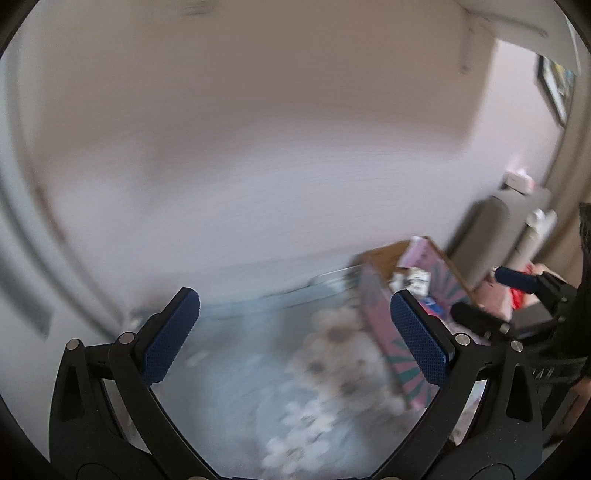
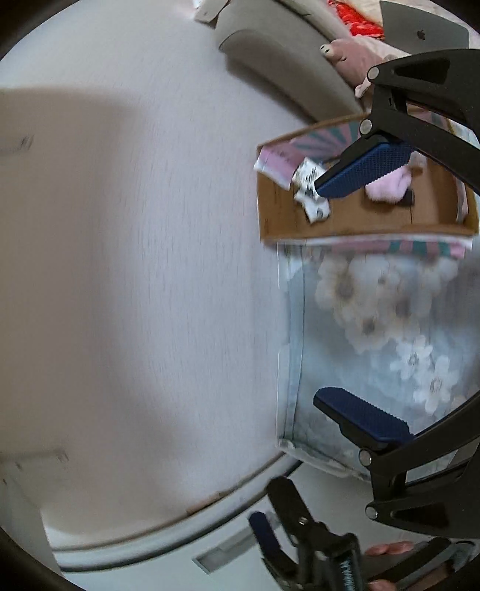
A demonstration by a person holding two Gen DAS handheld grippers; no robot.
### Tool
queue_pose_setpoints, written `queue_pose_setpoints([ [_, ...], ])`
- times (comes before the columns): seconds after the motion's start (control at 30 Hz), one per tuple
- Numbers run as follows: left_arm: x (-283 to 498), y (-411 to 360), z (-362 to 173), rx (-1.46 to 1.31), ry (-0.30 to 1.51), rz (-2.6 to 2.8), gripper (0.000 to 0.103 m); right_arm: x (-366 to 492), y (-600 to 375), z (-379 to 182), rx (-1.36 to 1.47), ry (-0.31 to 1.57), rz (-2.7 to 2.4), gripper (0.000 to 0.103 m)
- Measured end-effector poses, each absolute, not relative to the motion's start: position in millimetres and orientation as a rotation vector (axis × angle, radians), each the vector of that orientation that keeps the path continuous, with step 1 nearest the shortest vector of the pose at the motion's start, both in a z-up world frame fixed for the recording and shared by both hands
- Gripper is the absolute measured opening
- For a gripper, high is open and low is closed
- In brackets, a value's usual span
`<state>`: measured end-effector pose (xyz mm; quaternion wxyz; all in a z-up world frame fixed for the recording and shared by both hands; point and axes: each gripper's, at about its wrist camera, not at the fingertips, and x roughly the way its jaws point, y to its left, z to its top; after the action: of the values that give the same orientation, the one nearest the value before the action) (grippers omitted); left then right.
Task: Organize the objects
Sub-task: 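Withdraw both tools from the box back over the empty tray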
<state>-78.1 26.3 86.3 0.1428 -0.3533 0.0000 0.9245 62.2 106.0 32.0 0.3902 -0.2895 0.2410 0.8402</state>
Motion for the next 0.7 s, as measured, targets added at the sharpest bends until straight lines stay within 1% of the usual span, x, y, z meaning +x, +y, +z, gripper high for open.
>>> queue_pose_setpoints([
  [0.13, -54, -14, 78, -1.028, -0.052, 2.768, 0.103, 47, 90, 29, -0.743, 0.573, 2.136, 0.102],
  [0.27, -37, -43, 58, -1.045, -0.124, 2.836, 0.103, 37, 77, 19, -0.763, 0.558, 2.140, 0.102],
  [0.4, -31, -58, 40, -1.090, -0.172, 2.845, 0.103, 32, 69, 14, -0.787, 0.548, 2.138, 0.102],
  [0.7, -27, -65, 36, -1.081, -0.184, 2.851, 0.103, 32, 69, 16, -0.777, 0.558, 2.120, 0.102],
])
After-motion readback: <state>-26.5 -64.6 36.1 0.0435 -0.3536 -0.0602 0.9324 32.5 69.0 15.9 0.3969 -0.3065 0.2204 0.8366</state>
